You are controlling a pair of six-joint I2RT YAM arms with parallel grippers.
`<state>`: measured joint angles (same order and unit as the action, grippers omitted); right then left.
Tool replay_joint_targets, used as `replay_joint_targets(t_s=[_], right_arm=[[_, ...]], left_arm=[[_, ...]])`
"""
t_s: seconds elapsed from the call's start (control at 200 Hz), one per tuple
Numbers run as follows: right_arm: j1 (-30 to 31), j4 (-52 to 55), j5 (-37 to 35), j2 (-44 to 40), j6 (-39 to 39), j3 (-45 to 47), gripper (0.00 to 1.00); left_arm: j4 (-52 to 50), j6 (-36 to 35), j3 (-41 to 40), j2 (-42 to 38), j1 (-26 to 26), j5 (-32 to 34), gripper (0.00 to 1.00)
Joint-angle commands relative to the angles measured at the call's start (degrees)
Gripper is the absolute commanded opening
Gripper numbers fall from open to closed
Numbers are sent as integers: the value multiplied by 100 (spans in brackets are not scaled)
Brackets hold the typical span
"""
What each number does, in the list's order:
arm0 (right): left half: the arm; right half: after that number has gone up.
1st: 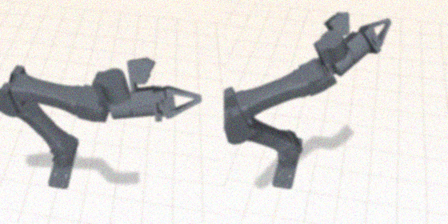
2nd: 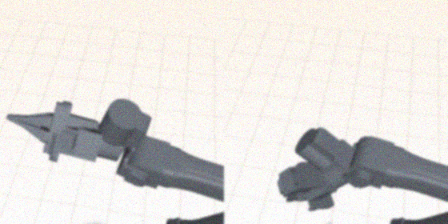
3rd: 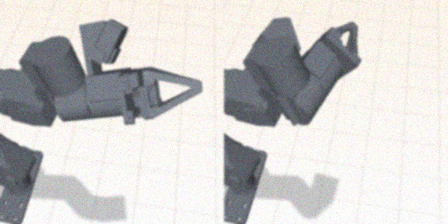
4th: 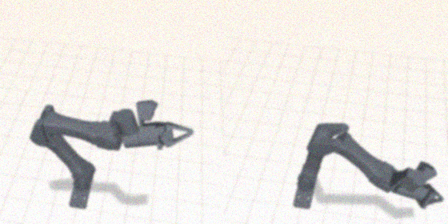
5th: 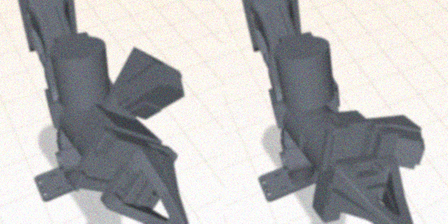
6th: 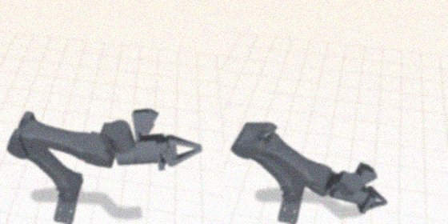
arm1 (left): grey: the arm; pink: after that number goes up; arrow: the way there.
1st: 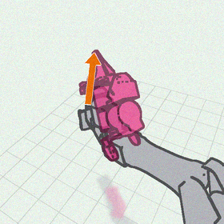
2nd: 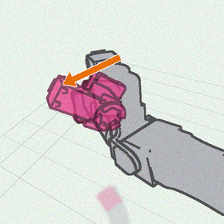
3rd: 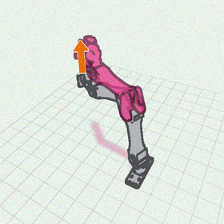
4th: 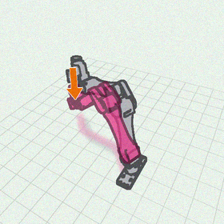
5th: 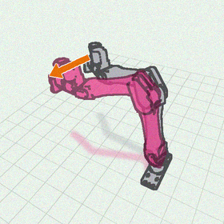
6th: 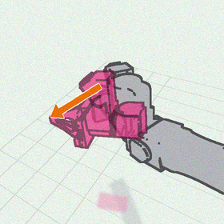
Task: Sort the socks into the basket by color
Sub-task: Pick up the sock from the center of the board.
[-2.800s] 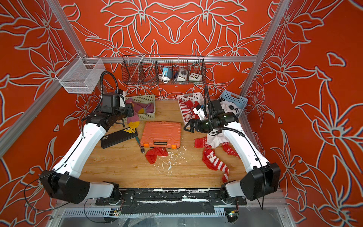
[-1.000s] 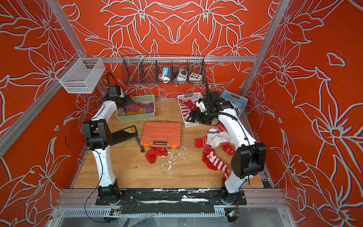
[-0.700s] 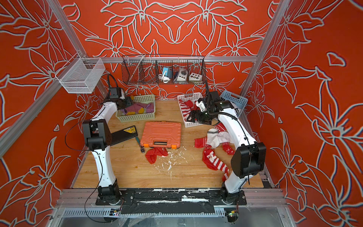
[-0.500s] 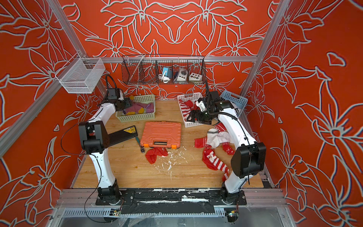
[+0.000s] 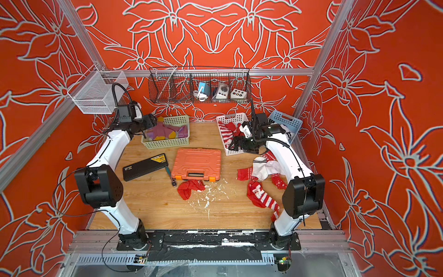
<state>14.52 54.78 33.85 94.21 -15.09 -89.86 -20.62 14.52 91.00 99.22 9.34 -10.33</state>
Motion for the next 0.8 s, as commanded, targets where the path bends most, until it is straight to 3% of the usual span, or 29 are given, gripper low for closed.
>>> replay_joint_targets(t_s=[0.0, 0.155, 0.47, 0.791], right_arm=[[7, -3, -161, -212, 40, 187, 97], [42, 39, -422, -246, -63, 489, 97], [94, -93, -1369, -166, -252, 798, 98], [107, -428, -1312, -313, -400, 1029, 98]], left_arm=[[-205, 111, -442, -529, -63, -306, 70], [-432, 146, -1253, -1284, -409, -338, 69], [-1162, 435, -2788, -2741, -1990, 164, 67], [-1829, 1316, -4121, -3850, -3322, 535, 67]])
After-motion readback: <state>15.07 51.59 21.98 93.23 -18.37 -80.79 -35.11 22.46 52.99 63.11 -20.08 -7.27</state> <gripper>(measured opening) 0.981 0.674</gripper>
